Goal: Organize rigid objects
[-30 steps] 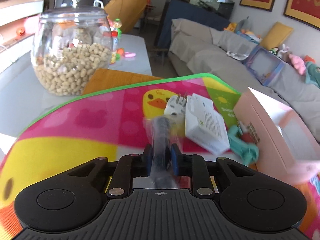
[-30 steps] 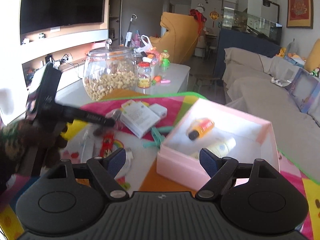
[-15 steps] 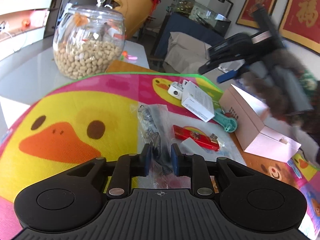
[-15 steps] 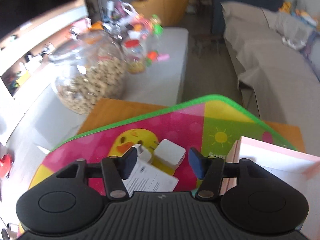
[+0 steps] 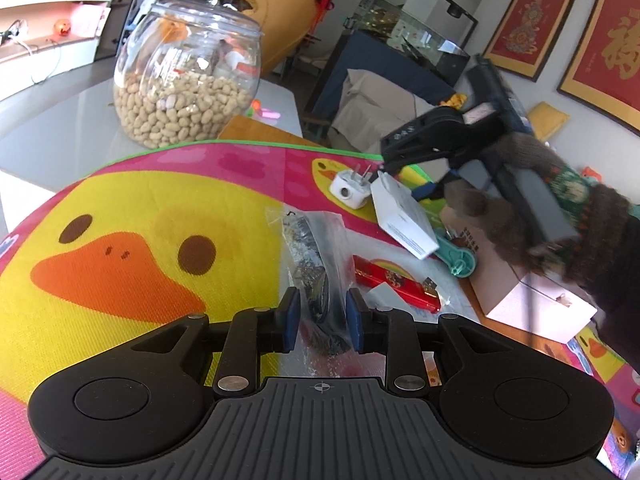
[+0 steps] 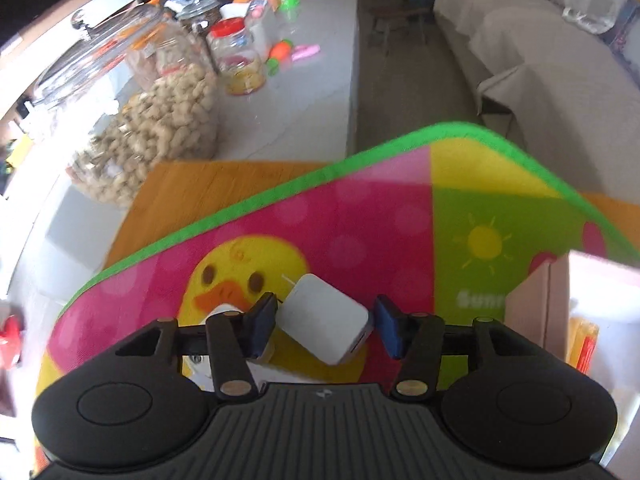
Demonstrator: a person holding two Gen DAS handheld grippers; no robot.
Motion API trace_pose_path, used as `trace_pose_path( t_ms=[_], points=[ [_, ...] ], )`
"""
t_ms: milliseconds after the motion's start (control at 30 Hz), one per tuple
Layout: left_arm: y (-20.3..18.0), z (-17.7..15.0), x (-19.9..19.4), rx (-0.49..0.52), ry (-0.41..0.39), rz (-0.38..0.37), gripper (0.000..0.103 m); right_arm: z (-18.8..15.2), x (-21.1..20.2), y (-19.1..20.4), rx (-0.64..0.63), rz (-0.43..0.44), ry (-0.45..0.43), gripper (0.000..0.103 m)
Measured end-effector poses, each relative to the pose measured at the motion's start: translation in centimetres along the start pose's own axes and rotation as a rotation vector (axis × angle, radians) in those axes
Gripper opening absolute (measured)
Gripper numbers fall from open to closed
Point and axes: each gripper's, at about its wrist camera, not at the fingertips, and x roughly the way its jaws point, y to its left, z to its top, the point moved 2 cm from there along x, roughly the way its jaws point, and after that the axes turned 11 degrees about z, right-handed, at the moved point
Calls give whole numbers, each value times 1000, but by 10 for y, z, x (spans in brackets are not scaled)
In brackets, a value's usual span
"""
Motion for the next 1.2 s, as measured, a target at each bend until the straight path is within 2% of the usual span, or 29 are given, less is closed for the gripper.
trace_pose_path(
  t_ms=[133,333,400,467,500,567,667,767,833,933,1033,1100,1133,1200],
  points=[
    [-2,3,3,11,6,10,28,-38,-22,15,-93,61,74,53],
    [-2,9,9,5,16,14,28,-107,-66,35,-287,105,107,53],
    [-2,10,9,2,22,14,28,-126,-82,41,-367,109,81,53],
    [-1,10,10,-1,27,10,28,-145,-100,50,-474,78,14,55],
    [1,10,10,-6,30,6,28,-157,-111,57,-548,58,-36,60],
    [5,11,8,-25,47,-8,25,-177,-128,67,-631,60,-107,62],
    [11,9,4,-38,69,-18,23,-199,-145,72,-657,158,-121,62],
    [12,3,-7,-12,74,-11,23,-220,-145,74,-668,253,-70,56],
    [11,0,-13,5,79,-7,23,-236,-140,77,-725,211,-48,56],
    [7,-5,-20,27,86,-5,23,-252,-125,78,-822,-9,-82,55],
    [2,-10,-25,45,92,-6,23,-242,-124,63,-750,-126,-119,54],
    [-2,-12,-28,58,98,-10,23,-239,-129,56,-715,-205,-173,54],
    [-3,-14,-29,68,98,-11,23,-239,-131,54,-706,-219,-193,54],
    [-6,-16,-31,78,99,-10,23,-240,-140,53,-651,-115,-190,54]
  ],
)
